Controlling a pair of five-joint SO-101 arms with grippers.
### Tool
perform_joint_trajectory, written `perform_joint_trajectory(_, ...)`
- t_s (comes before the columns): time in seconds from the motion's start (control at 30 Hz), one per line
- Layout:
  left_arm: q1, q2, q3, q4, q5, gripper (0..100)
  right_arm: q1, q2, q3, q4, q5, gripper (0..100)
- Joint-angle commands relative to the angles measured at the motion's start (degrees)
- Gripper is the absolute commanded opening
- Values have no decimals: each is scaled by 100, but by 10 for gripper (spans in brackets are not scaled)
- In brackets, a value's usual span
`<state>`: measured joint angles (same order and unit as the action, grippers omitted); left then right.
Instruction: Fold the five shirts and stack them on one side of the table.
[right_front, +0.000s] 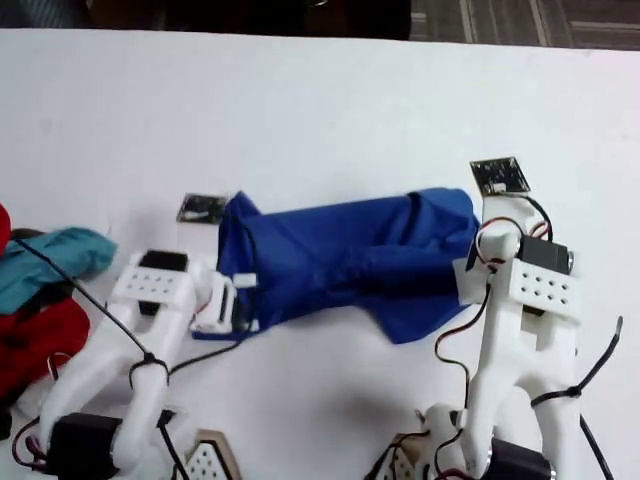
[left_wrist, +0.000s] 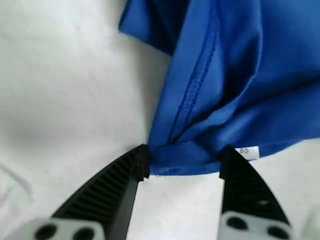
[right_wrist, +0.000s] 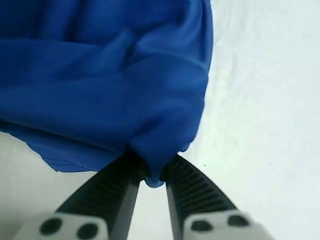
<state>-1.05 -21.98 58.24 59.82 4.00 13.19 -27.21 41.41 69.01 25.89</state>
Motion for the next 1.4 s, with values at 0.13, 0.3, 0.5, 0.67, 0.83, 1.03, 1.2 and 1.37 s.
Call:
perform_joint_trajectory(0.13,211,-202,-66,343,-404,242,22,4,-158,-75,0,19)
perform_joint_trajectory(0.3,167,-202,-646,826,-378,242,22,4,-158,-75,0,19)
perform_joint_trajectory(0.5,167,-158,-884,765,-369,242,40,4,-158,-75,0,19)
perform_joint_trajectory(0.67,9,-149,-479,-18,-369,242,31,4,-158,-75,0,19)
perform_joint_trajectory(0.83,-97,-149,251,-580,-413,242,31,-13,-158,-75,0,19)
perform_joint_trajectory(1.03,-35,-193,268,-62,-413,242,22,-4,-185,-75,0,19)
perform_joint_trajectory(1.2,281,-149,145,387,-431,242,22,-4,-185,-75,0,19)
perform_joint_trajectory(1.37,299,-149,163,387,-677,242,22,-31,-185,-66,0,19)
